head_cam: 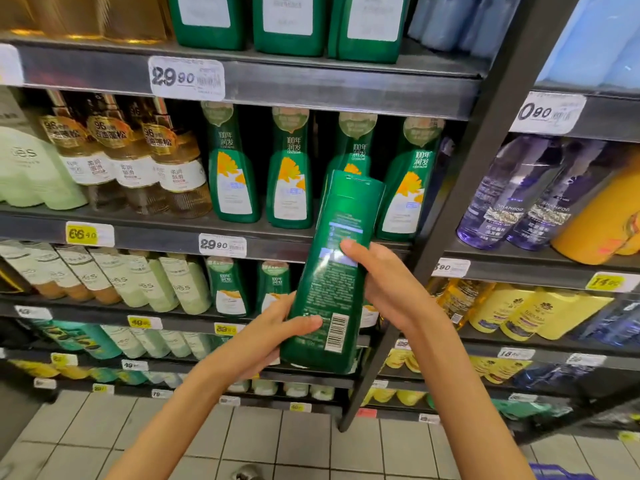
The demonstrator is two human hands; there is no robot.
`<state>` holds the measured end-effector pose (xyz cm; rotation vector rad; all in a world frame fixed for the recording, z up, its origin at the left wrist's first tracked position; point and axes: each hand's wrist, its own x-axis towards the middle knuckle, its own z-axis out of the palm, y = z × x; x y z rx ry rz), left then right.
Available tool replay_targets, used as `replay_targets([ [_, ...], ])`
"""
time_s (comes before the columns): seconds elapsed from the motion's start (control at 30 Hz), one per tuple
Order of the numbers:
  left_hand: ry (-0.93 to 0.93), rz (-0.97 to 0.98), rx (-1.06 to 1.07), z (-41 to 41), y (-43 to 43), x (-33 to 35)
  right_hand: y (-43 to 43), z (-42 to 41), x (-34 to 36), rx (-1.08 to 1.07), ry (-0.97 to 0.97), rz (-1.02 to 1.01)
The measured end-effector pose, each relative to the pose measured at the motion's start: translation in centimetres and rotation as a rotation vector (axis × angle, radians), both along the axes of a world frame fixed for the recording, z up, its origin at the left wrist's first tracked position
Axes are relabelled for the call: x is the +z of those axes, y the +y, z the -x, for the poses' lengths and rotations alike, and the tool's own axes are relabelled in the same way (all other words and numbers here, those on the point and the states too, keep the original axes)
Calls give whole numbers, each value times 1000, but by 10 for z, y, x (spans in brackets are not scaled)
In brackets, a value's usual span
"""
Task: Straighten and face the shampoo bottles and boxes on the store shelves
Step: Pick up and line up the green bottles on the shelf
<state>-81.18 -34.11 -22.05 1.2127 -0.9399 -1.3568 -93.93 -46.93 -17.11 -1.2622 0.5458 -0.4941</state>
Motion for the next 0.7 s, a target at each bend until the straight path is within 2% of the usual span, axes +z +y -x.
replay_targets([
  [0.03,19,-6,16,-1,1,0,1,-2,-1,-3,-6,-3],
  [0.07,-46,8,52,0,3,-1,1,-3,-3,-12,-24,-5],
  [0.17,-495,108,285,17,7,-2,5,-12,-6,-102,-25,17],
  [0.23,-792,97,423,34,2,-7,12,-20,-10,-165,28,41],
  [0.3,-874,80,528,43,-5,-10,17,-24,-12,-186,56,62],
  [0.4,-598,106,475,30,-7,-6,14,-18,-10,-145,57,78],
  [0.53,71,70,-5,9,4,-6,4,-7,-15,102,39,-55],
  [0.6,184,68,-139,5,6,-4,2,-7,-20,134,-63,-147],
  [0.7,139,-8,-48,2,5,-4,1,-7,-24,79,-124,-104],
])
